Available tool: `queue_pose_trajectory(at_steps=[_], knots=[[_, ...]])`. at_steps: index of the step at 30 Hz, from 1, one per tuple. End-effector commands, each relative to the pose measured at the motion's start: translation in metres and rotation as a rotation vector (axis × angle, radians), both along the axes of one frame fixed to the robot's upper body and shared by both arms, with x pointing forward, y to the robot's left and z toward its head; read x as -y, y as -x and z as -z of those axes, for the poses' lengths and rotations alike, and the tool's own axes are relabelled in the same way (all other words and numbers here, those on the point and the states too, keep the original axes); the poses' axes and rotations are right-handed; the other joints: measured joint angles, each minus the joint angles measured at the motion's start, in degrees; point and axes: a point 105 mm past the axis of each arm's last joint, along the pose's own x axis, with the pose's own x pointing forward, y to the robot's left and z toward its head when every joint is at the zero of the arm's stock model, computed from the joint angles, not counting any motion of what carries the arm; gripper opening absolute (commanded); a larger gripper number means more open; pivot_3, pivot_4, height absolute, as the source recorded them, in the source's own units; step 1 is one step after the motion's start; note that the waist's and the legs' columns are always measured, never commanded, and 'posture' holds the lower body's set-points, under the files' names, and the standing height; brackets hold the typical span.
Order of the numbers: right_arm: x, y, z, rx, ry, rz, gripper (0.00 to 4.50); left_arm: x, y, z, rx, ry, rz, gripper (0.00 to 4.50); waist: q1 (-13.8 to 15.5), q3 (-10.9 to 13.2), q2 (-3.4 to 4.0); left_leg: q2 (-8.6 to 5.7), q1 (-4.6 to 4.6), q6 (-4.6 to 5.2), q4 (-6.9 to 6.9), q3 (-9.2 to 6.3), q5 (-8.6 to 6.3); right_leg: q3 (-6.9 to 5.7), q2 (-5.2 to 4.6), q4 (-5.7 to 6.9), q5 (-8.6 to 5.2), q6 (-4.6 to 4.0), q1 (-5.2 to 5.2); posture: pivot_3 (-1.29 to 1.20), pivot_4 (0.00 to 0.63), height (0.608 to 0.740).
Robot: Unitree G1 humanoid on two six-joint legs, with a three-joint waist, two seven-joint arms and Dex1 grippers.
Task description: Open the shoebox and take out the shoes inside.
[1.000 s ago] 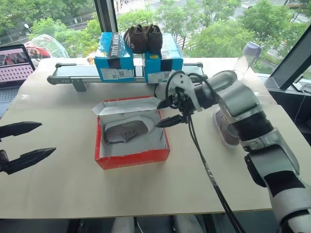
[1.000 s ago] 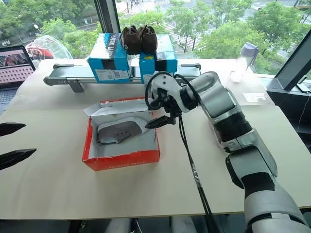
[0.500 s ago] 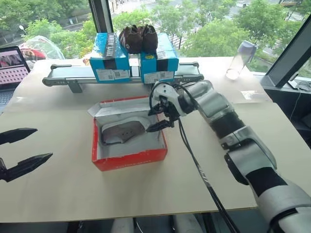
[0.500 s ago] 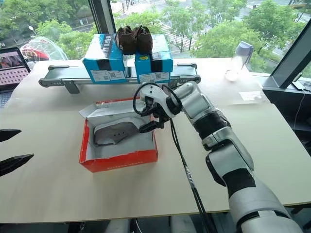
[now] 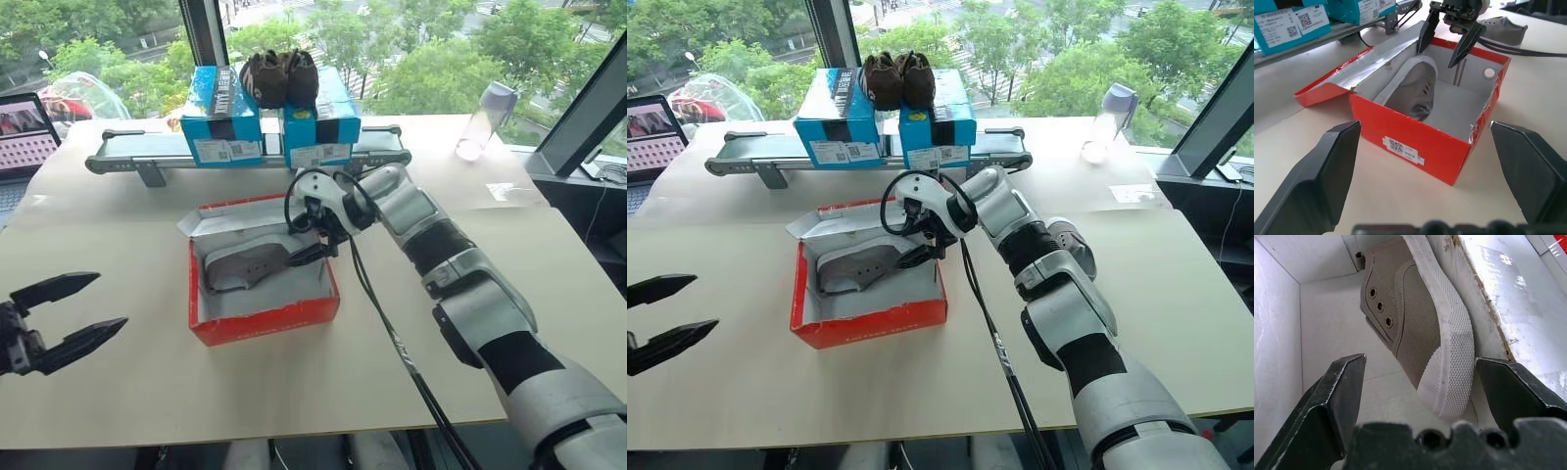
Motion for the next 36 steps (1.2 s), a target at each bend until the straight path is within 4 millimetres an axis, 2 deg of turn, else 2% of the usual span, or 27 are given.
queue_pose_trajectory(at_steps=[1, 7, 11, 19, 22, 30, 31, 36], knots=[[-0.005, 0.003, -0.015, 0.047, -0.012, -0.035, 4.26, 0.002, -0.006, 0.000, 0.086, -0.037, -0.025, 4.50, 0.03, -0.01, -0.01, 0.00, 0.00, 0.00, -0.01, 0.00, 0.00, 0.00, 0.00, -0.01, 0.00, 0.00, 0.00, 0.00, 0.150, 0.740], [-0.001, 0.005, -0.003, 0.050, 0.055, -0.043, 4.26, 0.008, -0.011, 0.014, 0.081, -0.036, -0.029, 4.50, 0.00, -0.01, -0.01, -0.01, 0.01, 0.00, -0.01, 0.01, 0.00, 0.01, -0.01, 0.01, 0.01, -0.01, 0.00, 0.00, 0.150, 0.740], [0.000, 0.006, 0.008, 0.062, 0.105, -0.050, 4.26, 0.010, -0.013, 0.014, 0.085, -0.040, -0.027, 4.50, 0.04, -0.02, -0.03, -0.01, 0.00, 0.00, 0.00, 0.00, 0.00, 0.01, 0.00, 0.00, 0.01, -0.01, 0.00, 0.00, 0.150, 0.740], [-0.005, 0.008, 0.017, 0.043, 0.111, -0.050, 4.26, 0.014, -0.018, 0.015, 0.088, -0.039, -0.024, 4.50, 0.06, -0.02, -0.03, -0.01, 0.01, 0.00, 0.00, 0.00, 0.00, 0.00, 0.00, 0.00, 0.01, -0.01, 0.01, 0.00, 0.150, 0.740], [-0.007, 0.008, 0.016, 0.037, 0.104, -0.045, 3.62, 0.015, -0.020, 0.015, 0.090, -0.038, -0.025, 4.50, 0.00, -0.03, -0.04, -0.01, 0.01, 0.00, 0.00, 0.00, 0.00, 0.01, 0.00, 0.00, 0.00, -0.01, 0.01, 0.00, 0.150, 0.740], [-0.007, 0.009, 0.013, 0.052, 0.096, -0.049, 0.85, 0.017, -0.022, 0.014, 0.094, -0.036, -0.025, 4.50, 0.03, -0.03, -0.04, -0.01, 0.01, 0.00, -0.01, 0.00, 0.00, 0.01, 0.00, 0.00, 0.01, -0.01, 0.00, 0.00, 0.150, 0.740], [-0.008, 0.009, 0.012, 0.058, 0.092, -0.049, 0.73, 0.018, -0.023, 0.015, 0.095, -0.035, -0.024, 4.50, 0.04, -0.03, -0.04, -0.01, 0.01, 0.00, -0.01, 0.00, 0.00, 0.01, 0.00, 0.00, 0.01, -0.01, 0.01, 0.00, 0.150, 0.740], [-0.009, 0.012, -0.003, 0.064, 0.052, -0.057, 0.73, 0.018, -0.025, 0.015, 0.096, -0.034, -0.023, 4.50, 0.00, -0.03, -0.04, -0.01, 0.00, 0.00, -0.01, -0.01, 0.00, 0.00, 0.01, 0.00, 0.00, -0.01, -0.01, 0.00, 0.150, 0.740]])
